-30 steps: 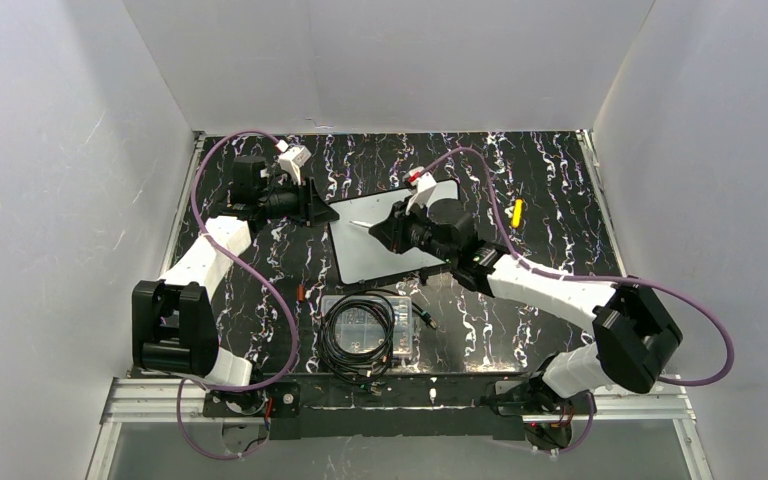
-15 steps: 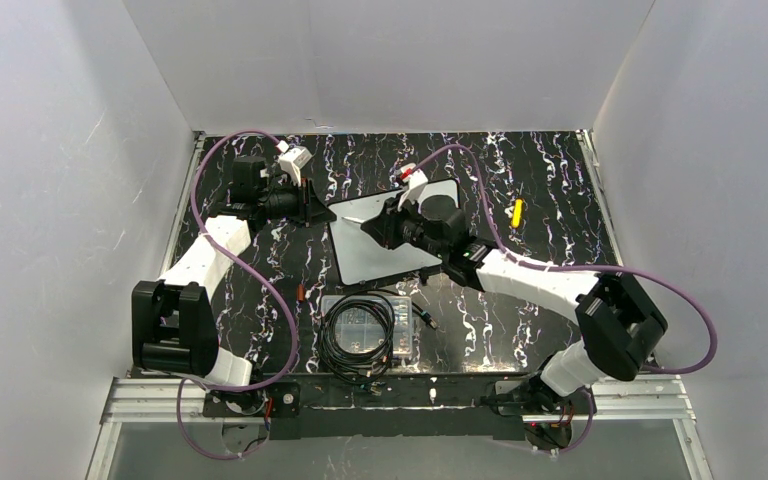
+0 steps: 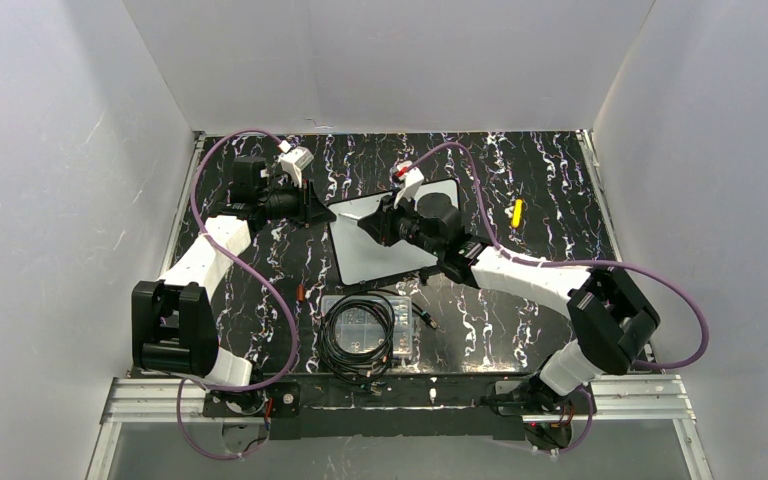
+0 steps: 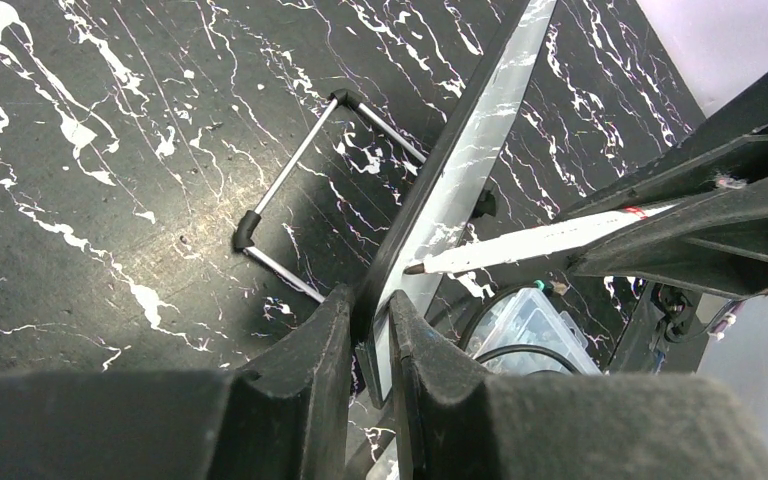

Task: Write a sentence on the whiteboard

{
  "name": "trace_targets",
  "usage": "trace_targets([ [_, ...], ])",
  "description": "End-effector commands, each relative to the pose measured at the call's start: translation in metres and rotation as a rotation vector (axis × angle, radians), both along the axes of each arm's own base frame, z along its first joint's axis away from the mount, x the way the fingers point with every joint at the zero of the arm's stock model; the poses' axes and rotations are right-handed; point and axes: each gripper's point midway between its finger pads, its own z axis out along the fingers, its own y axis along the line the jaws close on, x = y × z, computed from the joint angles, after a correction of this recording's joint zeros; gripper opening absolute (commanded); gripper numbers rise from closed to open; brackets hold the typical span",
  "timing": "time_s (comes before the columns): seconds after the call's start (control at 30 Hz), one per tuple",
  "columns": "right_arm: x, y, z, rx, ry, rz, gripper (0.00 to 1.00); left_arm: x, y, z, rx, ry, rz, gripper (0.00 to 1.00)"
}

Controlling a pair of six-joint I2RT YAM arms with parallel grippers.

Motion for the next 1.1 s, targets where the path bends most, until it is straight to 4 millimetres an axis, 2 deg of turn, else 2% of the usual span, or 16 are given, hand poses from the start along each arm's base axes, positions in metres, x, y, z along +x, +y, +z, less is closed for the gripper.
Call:
trace_targets([
  [0.0,0.008,0.007,0.028,0.049,-0.068,-0.014,0.01,-0.001,0.005,0.012,0.031,-0.045,0.003,0.01],
  [0.17,0.010,0.001,0.017,0.017,-0.055,-0.042,0.01,-0.001,0.005,0.014,0.031,-0.052,0.003,0.01],
  [0.47,0.000,-0.009,-0.012,-0.030,-0.002,-0.040,0.01,-0.001,0.006,0.017,0.029,-0.059,0.005,0.00],
  [0.77,-0.010,-0.014,-0.027,-0.051,0.032,-0.030,0.01,-0.001,0.006,0.018,0.028,-0.061,0.008,0.00],
  [0.9,-0.013,-0.013,-0.018,-0.032,0.022,-0.019,0.01,-0.001,0.007,0.017,0.028,-0.060,0.009,0.00],
  [1.07,-0.021,-0.009,0.013,0.050,-0.023,0.027,0.01,-0.001,0.007,0.018,0.028,-0.062,0.011,0.00],
])
